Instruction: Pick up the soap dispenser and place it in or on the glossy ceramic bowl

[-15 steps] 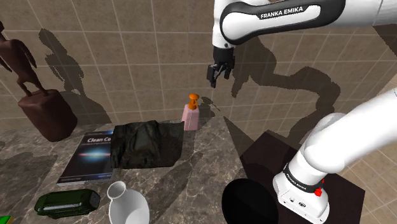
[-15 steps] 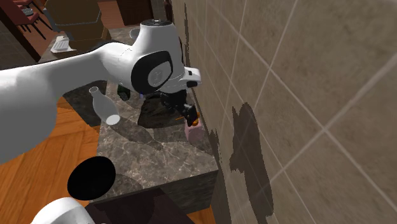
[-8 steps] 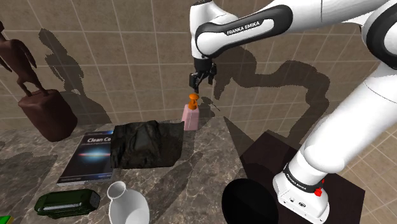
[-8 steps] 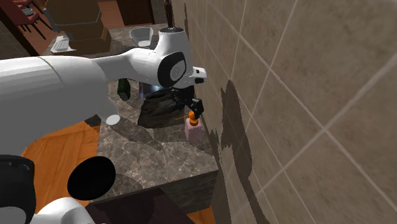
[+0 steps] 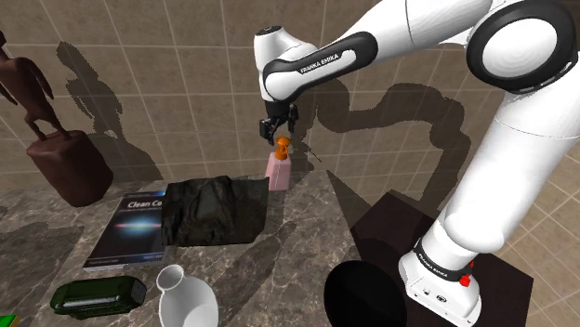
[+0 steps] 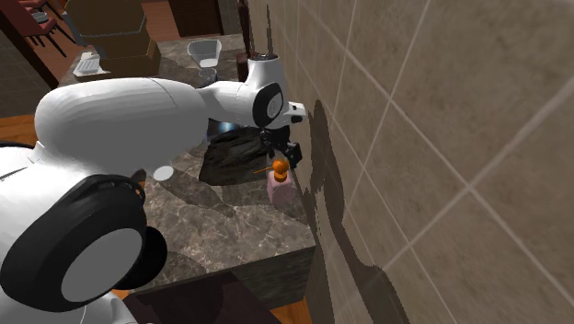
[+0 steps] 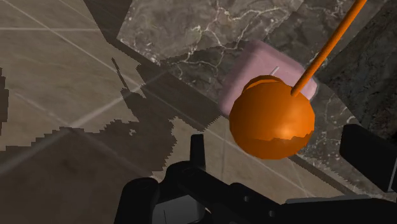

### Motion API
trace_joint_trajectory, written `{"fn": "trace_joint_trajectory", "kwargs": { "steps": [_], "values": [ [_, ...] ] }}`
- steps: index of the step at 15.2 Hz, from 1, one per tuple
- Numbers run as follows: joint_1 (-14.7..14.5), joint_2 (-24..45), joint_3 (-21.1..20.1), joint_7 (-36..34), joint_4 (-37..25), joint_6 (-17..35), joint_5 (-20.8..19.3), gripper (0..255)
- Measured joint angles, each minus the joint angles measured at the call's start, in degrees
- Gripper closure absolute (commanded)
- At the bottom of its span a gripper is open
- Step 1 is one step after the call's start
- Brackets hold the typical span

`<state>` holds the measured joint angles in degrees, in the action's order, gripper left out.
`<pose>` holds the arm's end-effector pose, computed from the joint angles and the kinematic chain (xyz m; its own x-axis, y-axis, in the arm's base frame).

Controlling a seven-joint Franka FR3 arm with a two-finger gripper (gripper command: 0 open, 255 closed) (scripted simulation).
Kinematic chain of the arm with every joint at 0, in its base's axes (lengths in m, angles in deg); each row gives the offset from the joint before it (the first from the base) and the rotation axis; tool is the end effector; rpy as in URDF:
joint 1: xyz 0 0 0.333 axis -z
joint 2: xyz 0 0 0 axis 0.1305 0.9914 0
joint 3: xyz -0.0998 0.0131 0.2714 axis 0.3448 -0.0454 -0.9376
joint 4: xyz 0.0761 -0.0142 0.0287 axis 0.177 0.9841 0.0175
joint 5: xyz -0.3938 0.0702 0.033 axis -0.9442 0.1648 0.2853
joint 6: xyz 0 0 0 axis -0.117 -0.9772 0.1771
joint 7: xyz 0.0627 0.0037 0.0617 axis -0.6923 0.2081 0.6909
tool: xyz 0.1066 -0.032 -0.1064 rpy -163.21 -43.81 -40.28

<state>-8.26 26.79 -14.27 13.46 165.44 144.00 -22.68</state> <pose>0.5716 0.1029 0.3393 1.0000 -0.0052 -0.0012 -0.0050 -0.9882 0.1528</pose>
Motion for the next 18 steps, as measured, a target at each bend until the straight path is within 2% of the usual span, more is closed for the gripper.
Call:
{"fn": "trace_joint_trajectory", "kwargs": {
  "steps": [5, 11, 12, 18],
  "values": [
    [0.18, 1.59, 0.27, -0.5, 1.98, 3.51, -0.74, 0],
    [0.2, 1.87, 0.31, -0.59, 2.17, 3.99, -0.86, 0],
    [0.2, 1.87, 0.31, -0.59, 2.17, 3.99, -0.86, 255],
    [0.21, 1.86, 0.34, -0.58, 2.17, 3.97, -0.88, 255]
  ]
}}
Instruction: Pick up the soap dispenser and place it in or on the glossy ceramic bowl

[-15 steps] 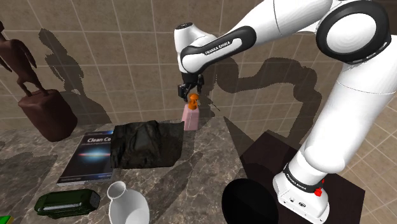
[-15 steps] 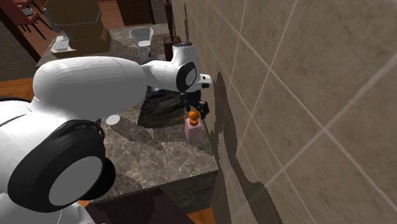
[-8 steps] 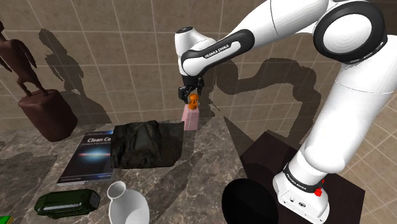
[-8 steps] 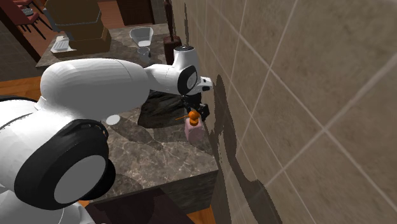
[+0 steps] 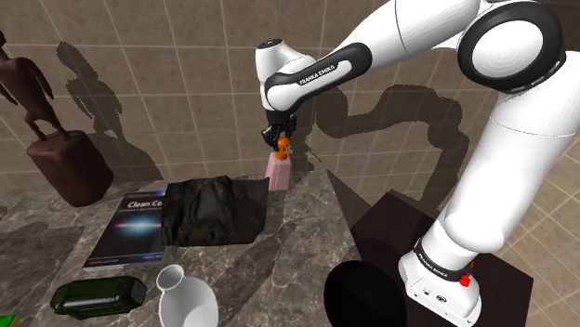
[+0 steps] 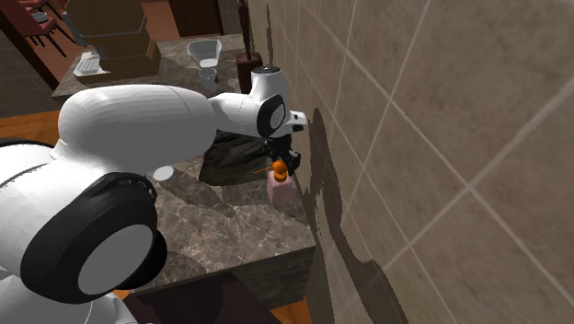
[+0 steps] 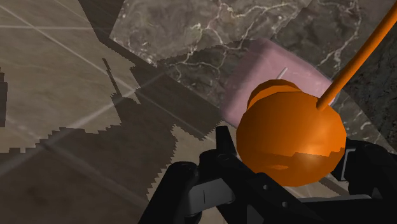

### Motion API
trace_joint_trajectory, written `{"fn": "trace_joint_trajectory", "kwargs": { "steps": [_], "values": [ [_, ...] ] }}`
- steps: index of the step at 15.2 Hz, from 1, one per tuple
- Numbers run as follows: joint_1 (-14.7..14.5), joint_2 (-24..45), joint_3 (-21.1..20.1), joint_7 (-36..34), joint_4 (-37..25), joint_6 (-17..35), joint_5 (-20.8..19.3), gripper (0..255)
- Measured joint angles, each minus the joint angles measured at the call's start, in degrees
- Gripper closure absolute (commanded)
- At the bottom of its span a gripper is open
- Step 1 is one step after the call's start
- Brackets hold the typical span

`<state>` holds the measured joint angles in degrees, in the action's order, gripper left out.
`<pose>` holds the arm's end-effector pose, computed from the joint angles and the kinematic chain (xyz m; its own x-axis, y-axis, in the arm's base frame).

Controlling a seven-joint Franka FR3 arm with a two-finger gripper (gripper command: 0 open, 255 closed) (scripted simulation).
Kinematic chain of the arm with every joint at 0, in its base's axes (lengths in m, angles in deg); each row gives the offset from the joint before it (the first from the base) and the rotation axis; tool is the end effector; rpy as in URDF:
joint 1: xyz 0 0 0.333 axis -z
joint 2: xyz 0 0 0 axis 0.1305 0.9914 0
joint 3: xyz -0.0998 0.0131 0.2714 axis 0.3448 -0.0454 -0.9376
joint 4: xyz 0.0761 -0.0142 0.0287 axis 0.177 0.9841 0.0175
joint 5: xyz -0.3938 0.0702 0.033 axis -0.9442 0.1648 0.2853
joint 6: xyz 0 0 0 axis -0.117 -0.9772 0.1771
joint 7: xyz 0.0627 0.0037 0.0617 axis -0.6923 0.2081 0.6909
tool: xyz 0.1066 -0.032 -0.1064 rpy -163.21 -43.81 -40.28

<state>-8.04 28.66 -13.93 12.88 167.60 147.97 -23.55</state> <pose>0.5723 0.0983 0.3088 1.0000 -0.0062 -0.0009 -0.0059 -0.9881 0.1536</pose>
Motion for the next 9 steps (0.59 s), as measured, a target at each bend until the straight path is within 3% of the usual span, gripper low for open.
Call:
{"fn": "trace_joint_trajectory", "kwargs": {
  "steps": [9],
  "values": [
    [-0.01, -1.22, -0.12, 0.64, -1.63, -2.79, 0.58, 255]
  ]
}}
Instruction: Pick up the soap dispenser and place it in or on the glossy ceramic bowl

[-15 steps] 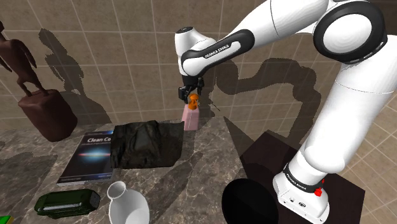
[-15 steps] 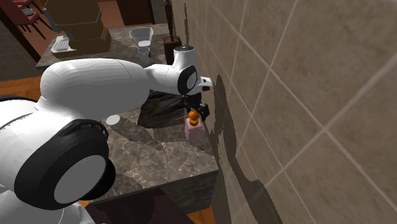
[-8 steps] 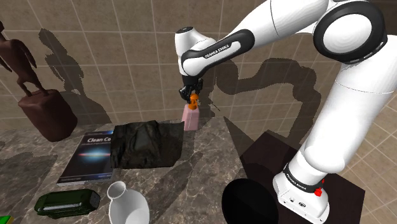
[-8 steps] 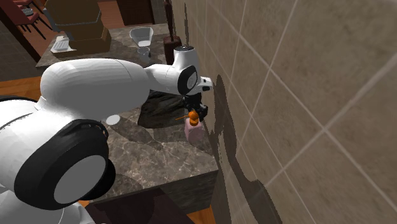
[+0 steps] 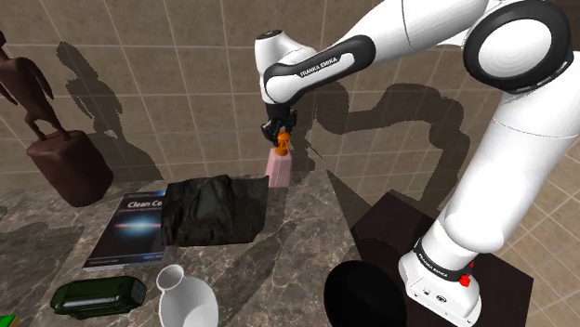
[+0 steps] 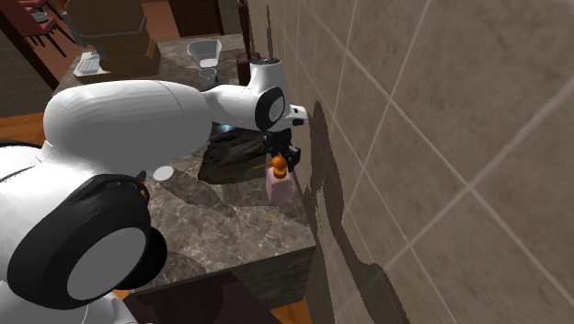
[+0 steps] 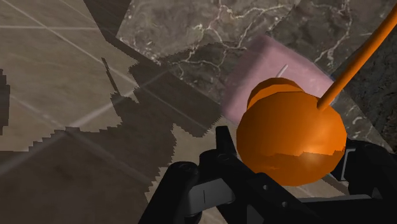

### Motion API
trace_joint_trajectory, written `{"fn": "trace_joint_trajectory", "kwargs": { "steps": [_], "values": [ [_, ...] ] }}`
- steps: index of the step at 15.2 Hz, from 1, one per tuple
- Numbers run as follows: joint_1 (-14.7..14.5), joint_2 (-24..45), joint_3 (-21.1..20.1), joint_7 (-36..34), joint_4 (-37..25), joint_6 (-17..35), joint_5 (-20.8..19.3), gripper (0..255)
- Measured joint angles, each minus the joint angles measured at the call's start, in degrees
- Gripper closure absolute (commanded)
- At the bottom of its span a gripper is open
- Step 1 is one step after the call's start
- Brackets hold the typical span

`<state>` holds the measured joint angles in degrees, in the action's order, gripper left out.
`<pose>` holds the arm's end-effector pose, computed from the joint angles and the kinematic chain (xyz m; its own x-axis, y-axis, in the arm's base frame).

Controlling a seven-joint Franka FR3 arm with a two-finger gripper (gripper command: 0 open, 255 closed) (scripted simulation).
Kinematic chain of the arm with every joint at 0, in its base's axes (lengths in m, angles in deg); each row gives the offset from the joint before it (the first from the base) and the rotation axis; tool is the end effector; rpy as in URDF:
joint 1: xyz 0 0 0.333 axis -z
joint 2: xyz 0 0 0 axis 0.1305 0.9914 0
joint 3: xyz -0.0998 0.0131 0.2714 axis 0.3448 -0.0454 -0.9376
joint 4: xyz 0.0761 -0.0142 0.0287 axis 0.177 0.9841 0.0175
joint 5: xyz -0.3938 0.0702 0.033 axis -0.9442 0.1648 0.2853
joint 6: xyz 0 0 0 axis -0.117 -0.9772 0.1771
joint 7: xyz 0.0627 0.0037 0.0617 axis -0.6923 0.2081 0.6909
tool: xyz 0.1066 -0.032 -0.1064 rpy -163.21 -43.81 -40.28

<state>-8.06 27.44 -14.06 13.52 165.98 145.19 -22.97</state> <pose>0.5730 0.0991 0.3301 1.0000 -0.0056 -0.0013 -0.0053 -0.9881 0.1535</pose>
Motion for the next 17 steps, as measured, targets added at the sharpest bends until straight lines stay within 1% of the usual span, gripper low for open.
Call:
{"fn": "trace_joint_trajectory", "kwargs": {
  "steps": [9, 17],
  "values": [
    [0.03, -2.23, -0.11, 1.36, -4.07, -6.13, 1.0, 255],
    [-0.02, -3.4, -0.2, 2.38, -8.88, -12.0, 1.58, 255]
  ]
}}
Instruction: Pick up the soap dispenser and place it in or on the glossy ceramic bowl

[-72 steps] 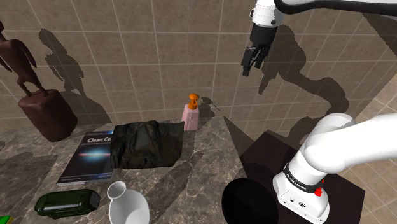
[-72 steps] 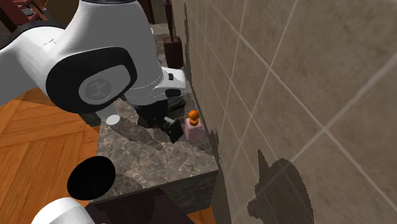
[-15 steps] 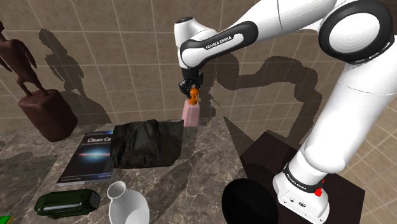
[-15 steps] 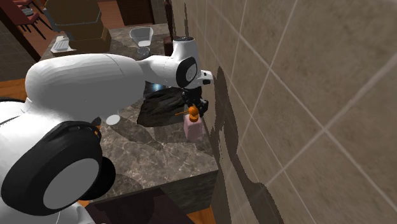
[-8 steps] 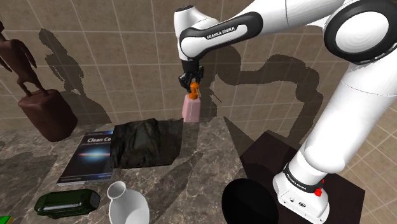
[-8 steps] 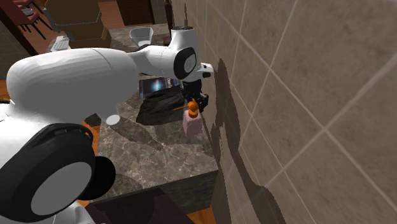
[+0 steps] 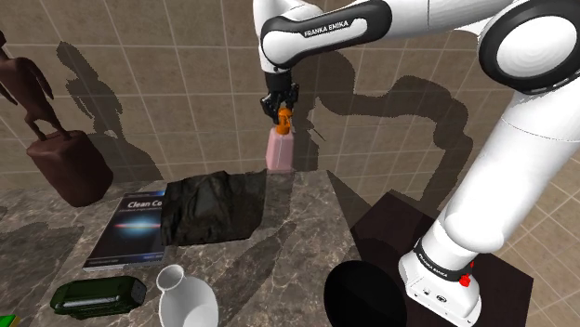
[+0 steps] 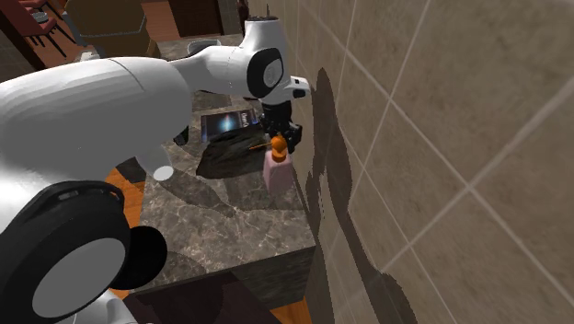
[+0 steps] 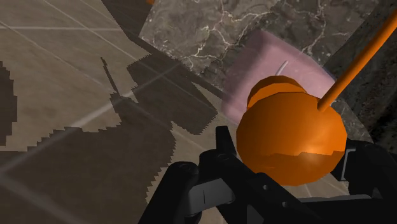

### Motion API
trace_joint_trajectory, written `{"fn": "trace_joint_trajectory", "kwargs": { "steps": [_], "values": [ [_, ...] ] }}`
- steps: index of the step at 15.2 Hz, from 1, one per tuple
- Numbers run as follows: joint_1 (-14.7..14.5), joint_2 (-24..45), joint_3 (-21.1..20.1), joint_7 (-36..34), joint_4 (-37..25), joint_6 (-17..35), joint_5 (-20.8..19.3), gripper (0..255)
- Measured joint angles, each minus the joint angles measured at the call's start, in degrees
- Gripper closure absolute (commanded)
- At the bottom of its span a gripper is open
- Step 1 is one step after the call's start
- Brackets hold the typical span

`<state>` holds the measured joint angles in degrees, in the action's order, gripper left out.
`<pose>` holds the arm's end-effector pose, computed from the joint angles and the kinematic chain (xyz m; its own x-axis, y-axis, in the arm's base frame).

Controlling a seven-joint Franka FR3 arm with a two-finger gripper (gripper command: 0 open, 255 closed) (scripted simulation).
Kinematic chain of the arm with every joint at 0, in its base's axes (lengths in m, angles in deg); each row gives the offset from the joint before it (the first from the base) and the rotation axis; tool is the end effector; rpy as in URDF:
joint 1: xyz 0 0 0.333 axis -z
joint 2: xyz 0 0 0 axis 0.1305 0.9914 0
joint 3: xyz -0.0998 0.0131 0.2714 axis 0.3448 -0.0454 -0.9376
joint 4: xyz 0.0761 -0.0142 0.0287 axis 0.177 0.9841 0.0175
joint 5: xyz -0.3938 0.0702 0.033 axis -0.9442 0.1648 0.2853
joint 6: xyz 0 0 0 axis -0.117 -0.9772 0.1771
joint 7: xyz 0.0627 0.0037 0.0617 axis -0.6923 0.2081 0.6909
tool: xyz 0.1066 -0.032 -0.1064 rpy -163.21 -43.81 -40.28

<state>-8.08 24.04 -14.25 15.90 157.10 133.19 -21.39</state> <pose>0.5747 0.0988 0.4206 1.0000 -0.0058 -0.0011 -0.0056 -0.9881 0.1535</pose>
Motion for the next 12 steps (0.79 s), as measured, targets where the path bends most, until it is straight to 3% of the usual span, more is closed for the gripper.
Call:
{"fn": "trace_joint_trajectory", "kwargs": {
  "steps": [12],
  "values": [
    [-0.26, -1.11, -0.25, 0.96, -7.43, -8.45, 0.53, 255]
  ]
}}
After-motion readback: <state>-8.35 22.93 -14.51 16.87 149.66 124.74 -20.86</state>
